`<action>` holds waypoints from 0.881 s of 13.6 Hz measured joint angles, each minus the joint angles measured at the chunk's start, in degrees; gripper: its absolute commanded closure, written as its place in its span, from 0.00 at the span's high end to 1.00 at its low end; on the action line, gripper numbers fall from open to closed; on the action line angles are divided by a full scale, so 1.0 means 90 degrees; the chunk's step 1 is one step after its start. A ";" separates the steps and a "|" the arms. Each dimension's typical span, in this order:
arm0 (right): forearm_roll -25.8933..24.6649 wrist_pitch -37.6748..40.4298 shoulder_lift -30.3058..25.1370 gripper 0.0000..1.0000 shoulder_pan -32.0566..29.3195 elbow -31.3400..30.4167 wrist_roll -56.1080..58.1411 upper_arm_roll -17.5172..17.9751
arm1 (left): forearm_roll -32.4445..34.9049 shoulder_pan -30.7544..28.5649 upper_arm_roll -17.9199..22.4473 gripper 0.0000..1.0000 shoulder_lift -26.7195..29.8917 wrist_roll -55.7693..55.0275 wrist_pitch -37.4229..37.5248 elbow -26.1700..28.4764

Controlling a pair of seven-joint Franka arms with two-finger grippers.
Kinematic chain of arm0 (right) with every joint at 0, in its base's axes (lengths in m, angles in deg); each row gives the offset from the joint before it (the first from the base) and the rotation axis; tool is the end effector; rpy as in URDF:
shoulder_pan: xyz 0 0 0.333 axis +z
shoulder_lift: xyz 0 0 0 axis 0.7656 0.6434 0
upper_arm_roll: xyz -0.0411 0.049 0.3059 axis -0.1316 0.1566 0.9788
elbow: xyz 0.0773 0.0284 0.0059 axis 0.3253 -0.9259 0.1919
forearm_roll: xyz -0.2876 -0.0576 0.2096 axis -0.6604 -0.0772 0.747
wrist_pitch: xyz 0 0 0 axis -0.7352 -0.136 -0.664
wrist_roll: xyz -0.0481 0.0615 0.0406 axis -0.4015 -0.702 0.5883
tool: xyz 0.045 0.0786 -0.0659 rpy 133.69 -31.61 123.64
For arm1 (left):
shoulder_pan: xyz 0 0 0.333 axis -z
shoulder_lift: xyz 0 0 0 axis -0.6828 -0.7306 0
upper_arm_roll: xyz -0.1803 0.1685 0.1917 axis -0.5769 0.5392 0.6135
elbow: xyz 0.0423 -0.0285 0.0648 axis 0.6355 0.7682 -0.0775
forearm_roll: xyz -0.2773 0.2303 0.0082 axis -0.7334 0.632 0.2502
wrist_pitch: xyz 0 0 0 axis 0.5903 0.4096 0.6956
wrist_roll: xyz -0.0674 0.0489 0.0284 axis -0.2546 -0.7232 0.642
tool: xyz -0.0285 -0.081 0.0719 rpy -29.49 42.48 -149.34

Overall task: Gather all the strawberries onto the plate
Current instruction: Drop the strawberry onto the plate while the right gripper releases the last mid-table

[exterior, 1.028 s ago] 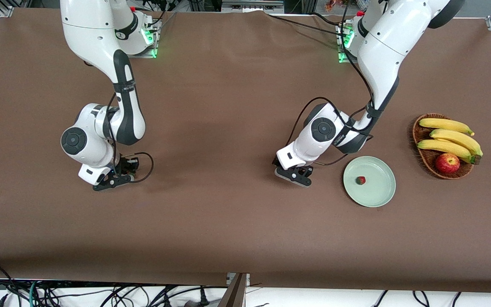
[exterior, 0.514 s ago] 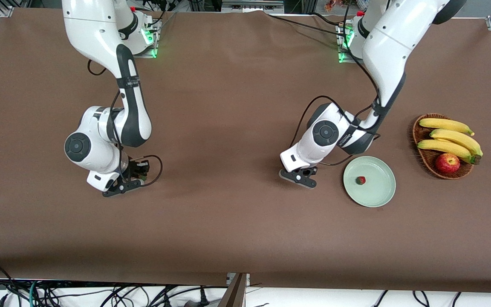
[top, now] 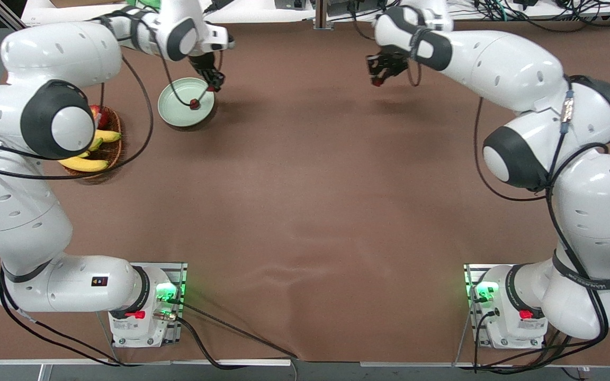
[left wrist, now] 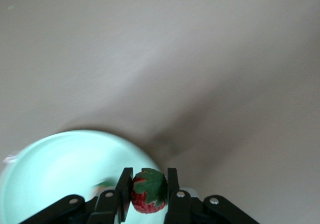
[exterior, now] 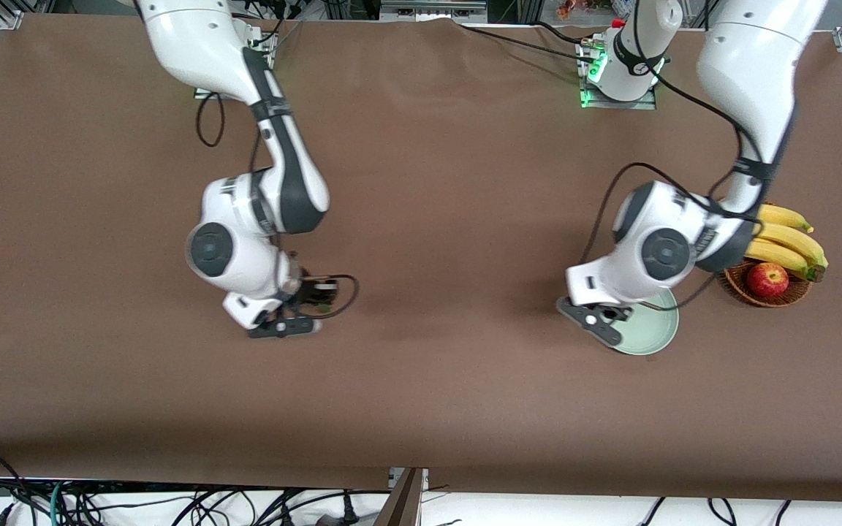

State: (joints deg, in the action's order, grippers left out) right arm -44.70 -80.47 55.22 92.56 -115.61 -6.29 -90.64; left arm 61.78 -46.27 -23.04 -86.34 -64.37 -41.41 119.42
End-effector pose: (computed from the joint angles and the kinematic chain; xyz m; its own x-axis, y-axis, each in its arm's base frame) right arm 0.6198 0.3362 0.2933 0.9993 -0.0086 -0.0376 -0.0167 -0.9751 -0.2210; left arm 0.6320 -0.1282 0.2765 0.7574 -0.6514 -0.0453 -0.6505 -0.7587 0.0347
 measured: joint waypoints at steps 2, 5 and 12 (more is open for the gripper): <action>0.0001 -0.0403 0.0318 0.06 0.0055 0.0476 -0.1374 0.0626 | 0.0000 -0.0462 0.0002 0.00 -0.0021 0.0966 0.0000 0.0015; 0.0000 -0.1635 0.0677 0.14 0.0391 0.0632 -0.2970 0.1319 | 0.0000 -0.0855 0.0004 0.14 -0.0089 0.1826 -0.0075 0.0033; -0.0014 -0.1248 0.0857 0.84 0.0939 0.0890 -0.3711 0.0813 | 0.0000 -0.1210 -0.0100 1.00 -0.0344 0.2398 -0.0316 0.0038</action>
State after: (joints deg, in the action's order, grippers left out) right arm -44.82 -91.71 62.93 101.01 -107.60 -39.69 -83.32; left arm 61.78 -57.16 -23.94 -89.44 -42.79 -44.25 119.77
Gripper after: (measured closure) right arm 0.507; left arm 0.326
